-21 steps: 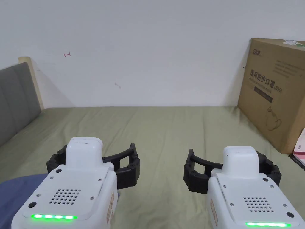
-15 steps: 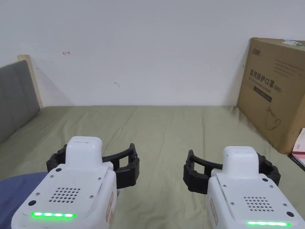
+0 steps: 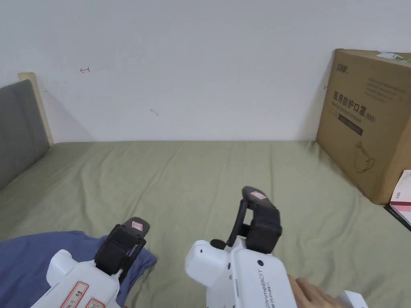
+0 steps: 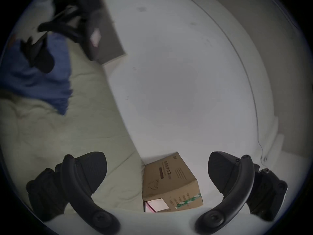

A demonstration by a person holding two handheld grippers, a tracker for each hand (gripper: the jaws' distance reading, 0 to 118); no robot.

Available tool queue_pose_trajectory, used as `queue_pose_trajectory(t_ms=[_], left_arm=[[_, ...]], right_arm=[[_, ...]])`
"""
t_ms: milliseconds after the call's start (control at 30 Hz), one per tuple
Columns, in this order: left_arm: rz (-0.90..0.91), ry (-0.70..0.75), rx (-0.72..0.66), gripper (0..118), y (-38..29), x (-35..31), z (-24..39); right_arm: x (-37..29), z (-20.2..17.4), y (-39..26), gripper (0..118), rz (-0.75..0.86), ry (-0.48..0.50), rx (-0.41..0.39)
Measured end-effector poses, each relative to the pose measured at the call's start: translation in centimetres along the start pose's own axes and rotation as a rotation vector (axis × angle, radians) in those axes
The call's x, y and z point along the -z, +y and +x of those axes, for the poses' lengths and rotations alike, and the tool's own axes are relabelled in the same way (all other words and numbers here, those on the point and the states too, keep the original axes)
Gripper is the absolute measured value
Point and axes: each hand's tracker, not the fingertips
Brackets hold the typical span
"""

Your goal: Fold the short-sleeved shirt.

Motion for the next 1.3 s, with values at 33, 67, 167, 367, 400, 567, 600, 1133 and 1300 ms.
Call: queue_pose_trajectory(t_ms=[33, 67, 167, 367, 400, 567, 600, 1133, 1300], left_arm=[[0.011, 0.032, 0.092, 110, 0.0, -0.1, 0.7], [0.025, 0.053, 0.186, 110, -0.1, -0.1, 1.9], [0.068, 0.056, 0.481, 110, 0.4, -0.2, 6.3], [0.243, 0.092, 1.234, 110, -2.9, -1.9, 13.1], [0.241, 0.094, 1.265, 110, -3.7, -2.1, 13.3], [0.197, 0.096, 1.185, 110, -3.5, -2.2, 12.4], [0.207, 0.096, 1.177, 108, -3.2, -2.2, 12.4], [0.139, 0.074, 1.164, 0, -3.6, -2.0, 12.8], [0.129, 0.07, 1.168, 0, -3.9, -2.1, 12.5]], right_arm=[[0.3, 0.3, 0.1, 117, -0.028, 0.038, 0.046], [0.6, 0.8, 0.3, 117, -0.054, 0.067, 0.108], [1.0, 4.6, -0.1, 117, -0.083, 0.116, 0.503], [0.7, 7.5, -6.6, 117, -0.212, 0.153, 1.439], [0.1, 7.1, -7.3, 117, -0.233, 0.132, 1.45], [-1.1, 6.7, -6.4, 117, -0.217, -0.013, 1.21], [-1.1, 6.9, -6.1, 117, -0.21, -0.023, 1.15], [-0.8, 7.7, -5.9, 0, -0.153, -0.016, 1.132], [-0.9, 7.7, -5.3, 0, -0.158, -0.002, 1.136]])
